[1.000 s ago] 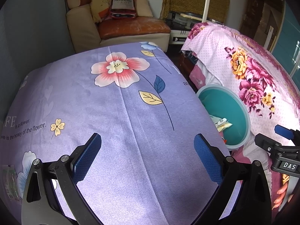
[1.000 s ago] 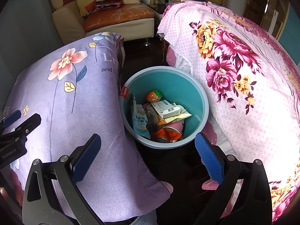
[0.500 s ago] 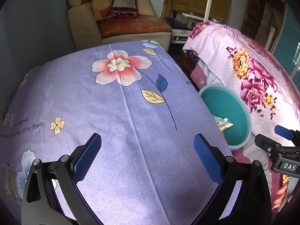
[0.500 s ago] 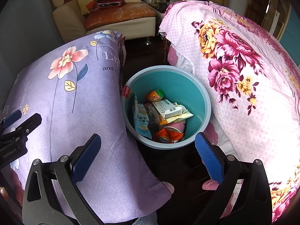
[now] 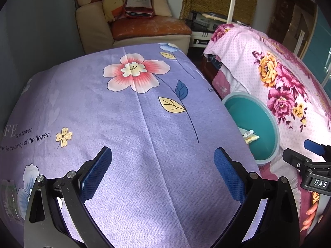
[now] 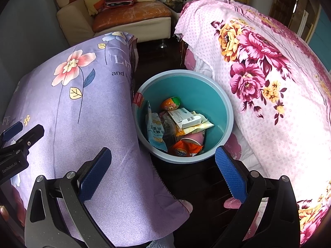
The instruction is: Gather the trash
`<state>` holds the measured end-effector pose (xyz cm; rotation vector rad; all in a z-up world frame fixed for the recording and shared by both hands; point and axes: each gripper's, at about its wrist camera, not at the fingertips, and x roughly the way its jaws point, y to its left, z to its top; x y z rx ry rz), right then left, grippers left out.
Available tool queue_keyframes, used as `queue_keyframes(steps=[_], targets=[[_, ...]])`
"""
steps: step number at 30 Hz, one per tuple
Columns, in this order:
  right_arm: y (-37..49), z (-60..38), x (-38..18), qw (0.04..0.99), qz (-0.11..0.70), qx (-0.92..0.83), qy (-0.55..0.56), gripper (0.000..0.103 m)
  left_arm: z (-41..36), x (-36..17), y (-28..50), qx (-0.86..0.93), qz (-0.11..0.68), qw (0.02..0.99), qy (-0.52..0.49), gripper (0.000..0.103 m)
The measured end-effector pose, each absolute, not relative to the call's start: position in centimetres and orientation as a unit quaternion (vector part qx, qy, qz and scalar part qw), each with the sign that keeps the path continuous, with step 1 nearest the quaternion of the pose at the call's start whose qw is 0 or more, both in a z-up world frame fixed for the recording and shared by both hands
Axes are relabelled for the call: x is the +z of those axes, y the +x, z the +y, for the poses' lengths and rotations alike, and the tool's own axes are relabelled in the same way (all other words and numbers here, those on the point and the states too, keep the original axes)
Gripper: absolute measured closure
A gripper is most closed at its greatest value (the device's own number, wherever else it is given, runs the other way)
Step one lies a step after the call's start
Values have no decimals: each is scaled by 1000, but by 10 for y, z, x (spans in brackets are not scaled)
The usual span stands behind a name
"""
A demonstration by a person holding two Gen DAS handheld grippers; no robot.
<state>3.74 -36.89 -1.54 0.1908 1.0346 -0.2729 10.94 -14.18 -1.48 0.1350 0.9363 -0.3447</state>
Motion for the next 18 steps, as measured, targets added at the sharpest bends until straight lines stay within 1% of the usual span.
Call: queue_keyframes(steps=[18], targets=[[34,-367,-12,857,489,-132,90,7,-139,-13,109,-158,450,877,61,4]])
